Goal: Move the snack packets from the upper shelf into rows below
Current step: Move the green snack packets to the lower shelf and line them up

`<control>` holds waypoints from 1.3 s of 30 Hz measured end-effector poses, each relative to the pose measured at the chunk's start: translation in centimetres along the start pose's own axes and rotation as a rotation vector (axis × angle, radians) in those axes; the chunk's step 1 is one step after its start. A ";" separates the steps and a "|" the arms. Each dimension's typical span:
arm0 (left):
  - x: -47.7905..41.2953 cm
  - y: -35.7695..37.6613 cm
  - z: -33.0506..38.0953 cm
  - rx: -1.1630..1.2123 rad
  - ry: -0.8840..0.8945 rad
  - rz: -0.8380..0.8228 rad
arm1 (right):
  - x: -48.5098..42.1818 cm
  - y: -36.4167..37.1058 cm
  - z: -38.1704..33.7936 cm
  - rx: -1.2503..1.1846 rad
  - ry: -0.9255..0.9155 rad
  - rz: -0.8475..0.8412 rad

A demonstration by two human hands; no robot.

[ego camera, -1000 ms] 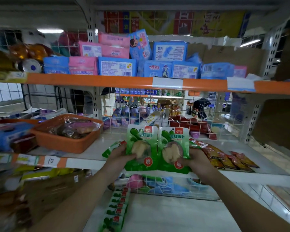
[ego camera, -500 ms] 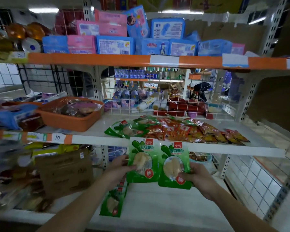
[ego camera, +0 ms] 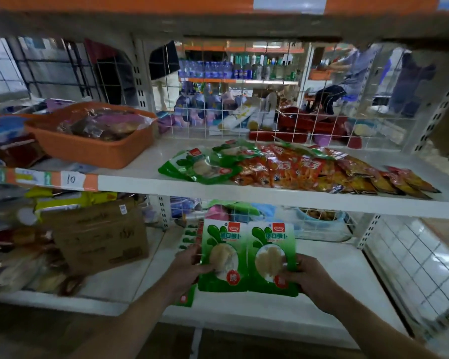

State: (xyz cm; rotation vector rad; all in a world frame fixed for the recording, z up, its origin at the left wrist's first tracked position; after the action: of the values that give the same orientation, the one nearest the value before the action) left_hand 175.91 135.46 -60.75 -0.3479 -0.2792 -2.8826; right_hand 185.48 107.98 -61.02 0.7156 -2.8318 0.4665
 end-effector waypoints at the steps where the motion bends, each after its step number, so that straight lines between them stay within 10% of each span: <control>1: -1.0 -0.4 -0.7 -0.010 -0.013 0.009 | -0.8 0.3 0.5 -0.008 0.013 -0.001; 20: -20.3 -6.1 -5.8 -0.308 0.108 0.165 | -23.7 3.2 7.3 0.156 0.082 -0.021; 39: -28.9 -4.3 -15.1 -1.161 0.055 0.082 | -28.5 5.1 14.3 0.168 0.276 0.150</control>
State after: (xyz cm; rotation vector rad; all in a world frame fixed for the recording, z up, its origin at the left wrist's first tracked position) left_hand 199.06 142.08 -83.17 -0.4180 1.4045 -2.6211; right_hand 206.26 119.57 -82.81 0.4271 -2.6159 0.7708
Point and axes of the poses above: each hand's wrist, its own x-axis away from the middle knuckle, its own y-axis out of the palm, z = x × y, the point moved 5 cm from there along -x, towards the middle knuckle, and after that the axes turned 10 degrees about x, right-handed, at the moved point
